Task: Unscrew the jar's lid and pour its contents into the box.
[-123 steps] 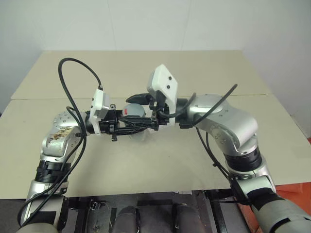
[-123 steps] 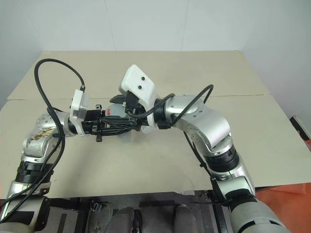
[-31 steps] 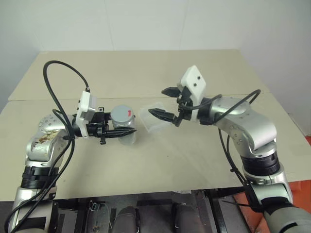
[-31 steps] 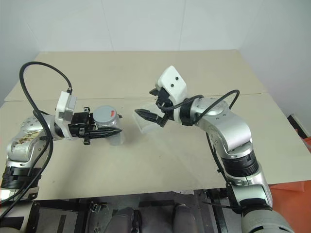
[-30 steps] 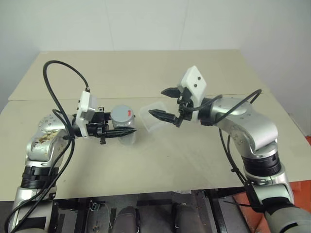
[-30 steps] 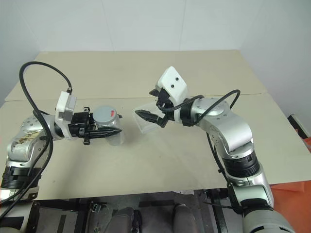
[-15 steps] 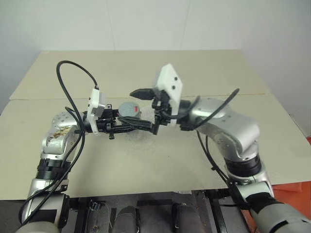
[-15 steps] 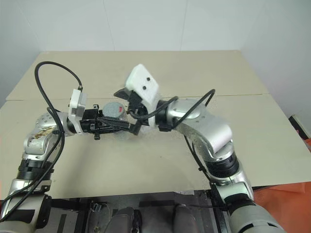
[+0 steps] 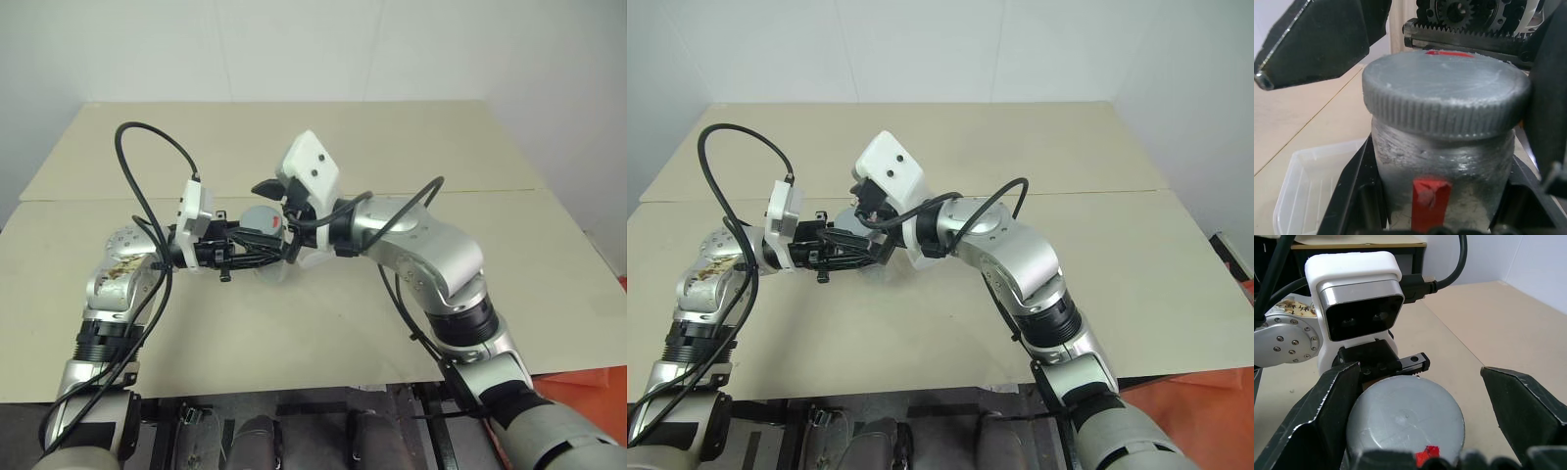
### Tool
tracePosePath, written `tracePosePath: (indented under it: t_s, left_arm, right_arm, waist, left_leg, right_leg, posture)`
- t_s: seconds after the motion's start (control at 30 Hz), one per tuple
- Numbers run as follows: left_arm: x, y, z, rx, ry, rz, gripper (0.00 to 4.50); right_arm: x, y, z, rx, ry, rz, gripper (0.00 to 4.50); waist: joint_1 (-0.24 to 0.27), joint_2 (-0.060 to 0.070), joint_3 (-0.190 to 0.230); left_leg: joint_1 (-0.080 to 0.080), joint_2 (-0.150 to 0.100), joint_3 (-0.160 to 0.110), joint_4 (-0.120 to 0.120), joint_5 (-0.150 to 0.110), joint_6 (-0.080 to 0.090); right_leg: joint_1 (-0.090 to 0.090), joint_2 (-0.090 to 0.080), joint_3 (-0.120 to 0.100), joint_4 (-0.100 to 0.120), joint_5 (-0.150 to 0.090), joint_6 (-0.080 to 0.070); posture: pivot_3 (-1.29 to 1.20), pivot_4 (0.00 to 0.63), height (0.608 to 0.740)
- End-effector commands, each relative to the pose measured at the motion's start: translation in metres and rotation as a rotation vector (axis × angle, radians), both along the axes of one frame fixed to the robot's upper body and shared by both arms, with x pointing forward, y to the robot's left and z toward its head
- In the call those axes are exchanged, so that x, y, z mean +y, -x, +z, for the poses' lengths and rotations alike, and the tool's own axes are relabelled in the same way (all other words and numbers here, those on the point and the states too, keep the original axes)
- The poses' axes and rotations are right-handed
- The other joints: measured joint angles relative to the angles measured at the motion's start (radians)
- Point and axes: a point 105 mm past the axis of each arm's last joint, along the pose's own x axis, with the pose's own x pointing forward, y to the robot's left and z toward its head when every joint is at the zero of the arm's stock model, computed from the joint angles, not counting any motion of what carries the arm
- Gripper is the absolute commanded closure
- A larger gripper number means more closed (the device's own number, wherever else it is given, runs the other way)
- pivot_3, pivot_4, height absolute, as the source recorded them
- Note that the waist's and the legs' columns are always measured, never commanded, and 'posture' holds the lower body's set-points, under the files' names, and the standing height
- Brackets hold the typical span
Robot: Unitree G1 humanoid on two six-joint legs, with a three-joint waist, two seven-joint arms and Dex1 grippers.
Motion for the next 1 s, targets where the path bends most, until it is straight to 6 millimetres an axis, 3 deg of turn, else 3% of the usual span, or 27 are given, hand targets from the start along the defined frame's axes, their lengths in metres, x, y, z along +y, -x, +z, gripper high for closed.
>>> tracePosePath:
  t_s: [0.03, 0.37, 1.0]
  left_arm:
    - [0.004, 0.009, 0.012, -0.057, 0.001, -0.022, 2.51]
    - [0.009, 0.013, 0.012, -0.052, -0.005, -0.016, 2.51]
    - [0.015, 0.022, 0.016, -0.068, -0.018, 0.001, 2.51]
  right_arm:
    - [-0.014, -0.008, 0.009, -0.045, -0.018, -0.055, 0.03]
    - [-0.048, -0.012, 0.012, -0.03, -0.039, -0.113, 0.03]
    - [-0.062, -0.008, 0.005, -0.022, -0.026, -0.11, 0.03]
  waist:
    - [0.0, 0.0, 0.0]
    - [0.001, 0.0, 0.0]
    - [0.001, 0.0, 0.0]
  left_leg:
    - [0.0, 0.0, 0.0, 0.0, 0.0, 0.0]
    - [0.0, 0.0, 0.0, 0.0, 0.0, 0.0]
    - [0.0, 0.0, 0.0, 0.0, 0.0, 0.0]
  right_leg:
    - [0.0, 0.0, 0.0, 0.0, 0.0, 0.0]
    - [0.0, 0.0, 0.0, 0.0, 0.0, 0.0]
    - [0.0, 0.0, 0.0, 0.0, 0.0, 0.0]
  posture:
    - [0.0, 0.15, 0.74]
    - [0.0, 0.15, 0.74]
    - [0.0, 0.15, 0.74]
